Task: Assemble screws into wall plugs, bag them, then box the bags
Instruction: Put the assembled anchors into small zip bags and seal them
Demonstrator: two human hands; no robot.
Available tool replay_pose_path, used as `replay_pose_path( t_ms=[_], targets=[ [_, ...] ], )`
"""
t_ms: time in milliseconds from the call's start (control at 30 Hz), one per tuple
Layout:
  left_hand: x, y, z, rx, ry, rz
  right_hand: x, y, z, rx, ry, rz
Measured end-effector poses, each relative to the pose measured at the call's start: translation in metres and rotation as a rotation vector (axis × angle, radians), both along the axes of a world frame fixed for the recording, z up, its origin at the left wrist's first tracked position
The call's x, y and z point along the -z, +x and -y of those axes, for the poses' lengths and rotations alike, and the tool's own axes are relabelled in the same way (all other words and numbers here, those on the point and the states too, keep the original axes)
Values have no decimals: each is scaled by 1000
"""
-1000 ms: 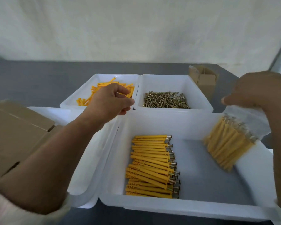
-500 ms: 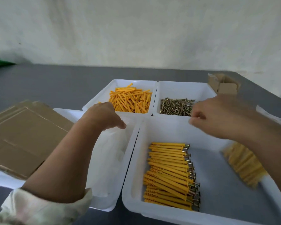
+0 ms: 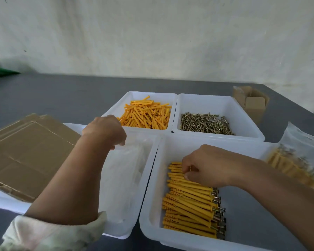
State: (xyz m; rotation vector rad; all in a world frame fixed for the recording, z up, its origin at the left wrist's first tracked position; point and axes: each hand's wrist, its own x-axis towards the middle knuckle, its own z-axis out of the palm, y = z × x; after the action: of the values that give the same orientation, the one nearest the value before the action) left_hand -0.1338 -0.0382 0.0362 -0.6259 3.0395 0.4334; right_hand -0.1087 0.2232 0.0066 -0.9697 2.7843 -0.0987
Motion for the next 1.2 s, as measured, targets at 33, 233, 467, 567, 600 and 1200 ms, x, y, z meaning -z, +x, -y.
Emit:
replay_pose_path(
  t_ms=[33,233,467,567,600,1200],
  targets=[
    [1,0,1,22,-23,31,1,0,0,3,0,11],
    [-1,2,-1,76,-116,11,2,1,-1,3,-9,51],
    [-7,0,-17,117,68,-456,-2,-2,-3,41,-70,-30],
    [-9,1,-24,138,186,-588,-5,-4,-3,79,-158,-60],
    [-10,1,-26,157,211,-633,-6,-4,-2,89,-203,-71],
    [-4,27,-90,962,502,-841,-19,-4,12,402,-1117,166]
  ],
)
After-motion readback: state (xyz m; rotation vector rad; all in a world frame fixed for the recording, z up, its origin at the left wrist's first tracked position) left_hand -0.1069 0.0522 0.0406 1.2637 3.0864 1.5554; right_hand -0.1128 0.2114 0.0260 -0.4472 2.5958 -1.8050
